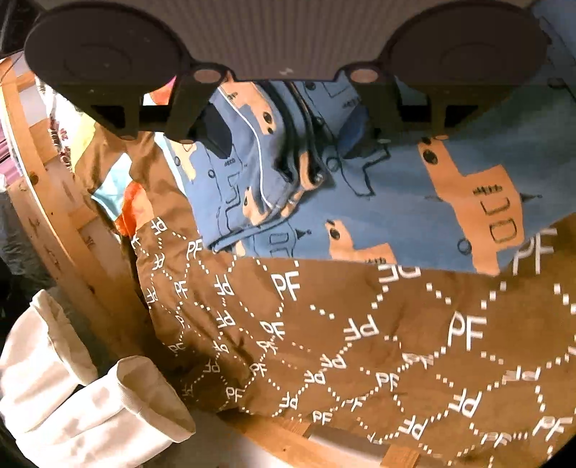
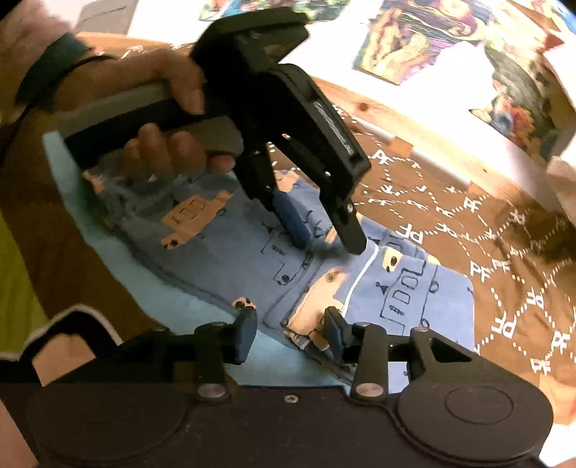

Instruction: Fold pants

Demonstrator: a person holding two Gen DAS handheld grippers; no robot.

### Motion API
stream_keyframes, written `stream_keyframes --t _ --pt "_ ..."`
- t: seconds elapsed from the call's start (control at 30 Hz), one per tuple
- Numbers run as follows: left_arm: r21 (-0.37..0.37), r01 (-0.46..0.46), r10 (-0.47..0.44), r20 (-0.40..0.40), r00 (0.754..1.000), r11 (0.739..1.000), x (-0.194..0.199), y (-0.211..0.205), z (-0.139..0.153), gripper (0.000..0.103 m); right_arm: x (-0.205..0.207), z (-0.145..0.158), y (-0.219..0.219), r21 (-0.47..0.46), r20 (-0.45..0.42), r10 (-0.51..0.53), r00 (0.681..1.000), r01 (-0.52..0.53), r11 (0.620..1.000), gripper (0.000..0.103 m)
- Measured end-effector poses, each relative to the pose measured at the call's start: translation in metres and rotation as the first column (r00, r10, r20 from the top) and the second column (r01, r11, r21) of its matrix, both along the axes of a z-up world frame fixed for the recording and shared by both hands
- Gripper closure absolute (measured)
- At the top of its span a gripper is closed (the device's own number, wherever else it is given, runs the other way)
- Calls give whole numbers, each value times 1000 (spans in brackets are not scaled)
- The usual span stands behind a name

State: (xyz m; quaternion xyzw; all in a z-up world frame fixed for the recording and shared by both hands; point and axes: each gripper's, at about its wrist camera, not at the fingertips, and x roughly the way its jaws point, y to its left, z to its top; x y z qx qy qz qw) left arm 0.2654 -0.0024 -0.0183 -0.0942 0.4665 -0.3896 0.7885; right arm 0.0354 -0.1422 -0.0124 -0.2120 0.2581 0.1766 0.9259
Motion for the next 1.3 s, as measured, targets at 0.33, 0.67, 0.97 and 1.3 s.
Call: stream_keyframes --t 0.33,0.67,0.97,1.3 --pt "133 -43 32 80 996 990 0 -18 1 66 1 -10 11 31 12 -141 990 141 990 71" --pt "135 -34 24 71 997 990 -3 -20 13 89 -1 -1 3 115 -2 -177 984 176 978 93" --pt "159 -51 38 84 996 986 -4 -8 24 92 -2 17 11 188 2 -140 990 137 973 93" --pt "219 -38 7 141 990 975 -12 -17 24 92 1 13 6 219 -40 -150 988 155 963 94"
